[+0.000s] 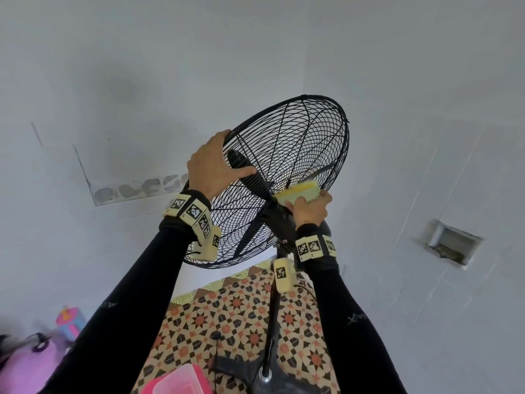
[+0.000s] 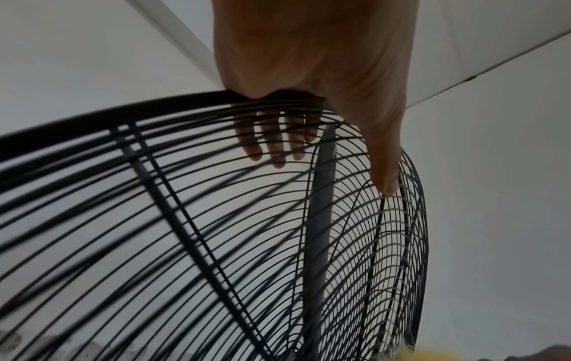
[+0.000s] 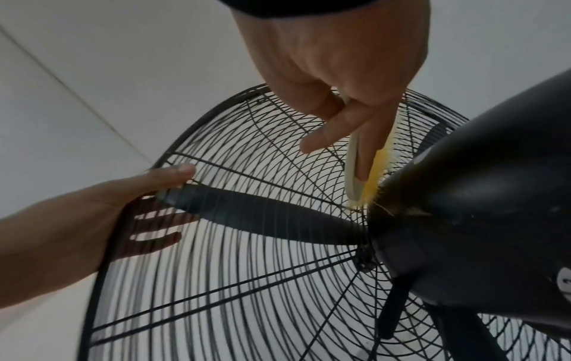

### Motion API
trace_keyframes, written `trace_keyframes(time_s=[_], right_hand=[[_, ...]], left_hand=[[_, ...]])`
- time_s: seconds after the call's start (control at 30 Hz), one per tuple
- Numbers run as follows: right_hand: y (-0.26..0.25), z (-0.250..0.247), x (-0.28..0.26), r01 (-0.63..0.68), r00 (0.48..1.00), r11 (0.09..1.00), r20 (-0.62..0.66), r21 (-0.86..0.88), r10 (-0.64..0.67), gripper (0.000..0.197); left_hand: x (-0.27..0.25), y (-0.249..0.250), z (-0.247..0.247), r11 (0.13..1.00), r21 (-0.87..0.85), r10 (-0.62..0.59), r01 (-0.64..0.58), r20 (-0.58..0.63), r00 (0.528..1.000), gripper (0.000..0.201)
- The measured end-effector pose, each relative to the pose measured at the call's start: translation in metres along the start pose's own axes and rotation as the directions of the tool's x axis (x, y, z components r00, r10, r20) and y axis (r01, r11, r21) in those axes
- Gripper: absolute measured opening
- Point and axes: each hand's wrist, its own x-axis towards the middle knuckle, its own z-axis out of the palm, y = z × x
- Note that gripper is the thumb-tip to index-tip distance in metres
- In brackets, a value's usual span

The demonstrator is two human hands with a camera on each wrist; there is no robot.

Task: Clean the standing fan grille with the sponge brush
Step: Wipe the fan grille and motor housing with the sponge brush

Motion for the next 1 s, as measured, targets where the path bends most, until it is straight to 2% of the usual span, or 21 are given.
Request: trace_keyframes(time_s=[0.07, 0.1, 0.17, 0.23, 0.27, 0.33, 0.43, 0.53, 0.6, 0.67, 0.77, 0.87, 0.93, 1.0], right_hand=[[-0.006, 0.004, 0.0, -0.003, 1.0, 0.999, -0.025, -0.033, 0.002, 0.057], [-0.007, 0.008, -0.002, 0.006, 1.0, 0.997, 0.016, -0.08, -0.005, 0.057], [-0.005, 0.012, -0.005, 0.018, 0.984, 0.987, 0.177, -0.16, 0.011, 0.058], [-0.008, 0.005, -0.001, -0.045, 0.952, 0.986, 0.292, -0.162, 0.091, 0.053], [-0.011, 0.0, 0.002, -0.09, 0.946, 0.986, 0.297, -0.137, 0.128, 0.049], [-0.019, -0.009, 0.011, -0.106, 0.969, 0.992, 0.219, -0.069, 0.119, 0.046], [-0.022, -0.003, 0.009, 0.007, 0.994, 0.996, 0.109, -0.092, 0.003, 0.05], [-0.015, 0.004, 0.001, -0.01, 0.968, 0.981, 0.245, -0.194, 0.058, 0.053], [-0.018, -0.003, 0.002, -0.072, 0.94, 0.983, 0.318, -0.17, 0.124, 0.046], [-0.02, -0.01, 0.009, -0.089, 0.964, 0.988, 0.239, -0.127, 0.117, 0.043], [-0.016, -0.007, 0.007, -0.03, 0.994, 0.992, 0.104, -0.121, 0.043, 0.052], [-0.007, -0.001, -0.007, -0.015, 0.977, 0.988, 0.206, -0.154, 0.047, 0.059], [-0.008, -0.006, -0.011, -0.072, 0.967, 0.997, 0.244, -0.033, 0.078, 0.058], [-0.012, -0.015, -0.014, -0.109, 0.987, 0.98, 0.138, 0.169, 0.086, 0.055]], left_hand=[[0.001, 0.001, 0.001, 1.0, -0.001, -0.004, 0.004, 0.001, 1.0, 0.106], [0.002, 0.001, 0.0, 1.0, 0.004, -0.006, 0.006, -0.002, 1.0, 0.106], [0.002, -0.002, -0.001, 1.0, 0.01, -0.012, 0.012, -0.006, 1.0, 0.107], [0.002, -0.004, -0.001, 1.0, 0.014, -0.011, 0.011, -0.008, 1.0, 0.107], [0.001, -0.004, -0.001, 1.0, 0.016, -0.008, 0.008, -0.007, 1.0, 0.107], [0.0, -0.003, 0.0, 1.0, 0.011, 0.004, -0.003, -0.008, 1.0, 0.107], [0.001, 0.0, 0.0, 1.0, 0.004, -0.003, 0.003, -0.009, 1.0, 0.105], [0.001, -0.002, -0.001, 1.0, 0.005, -0.011, 0.011, -0.009, 1.0, 0.105], [0.001, -0.004, -0.002, 1.0, 0.01, -0.01, 0.01, -0.003, 1.0, 0.106], [0.0, -0.002, -0.001, 1.0, 0.008, -0.002, 0.002, -0.002, 1.0, 0.106], [0.001, 0.002, 0.001, 1.0, 0.006, 0.001, -0.001, -0.007, 1.0, 0.106], [0.002, -0.002, 0.0, 1.0, 0.011, -0.009, 0.009, 0.003, 1.0, 0.107], [0.002, -0.006, -0.001, 1.0, 0.01, -0.005, 0.005, -0.001, 1.0, 0.109], [0.001, -0.005, -0.001, 1.0, 0.004, 0.002, -0.002, 0.0, 1.0, 0.108]])
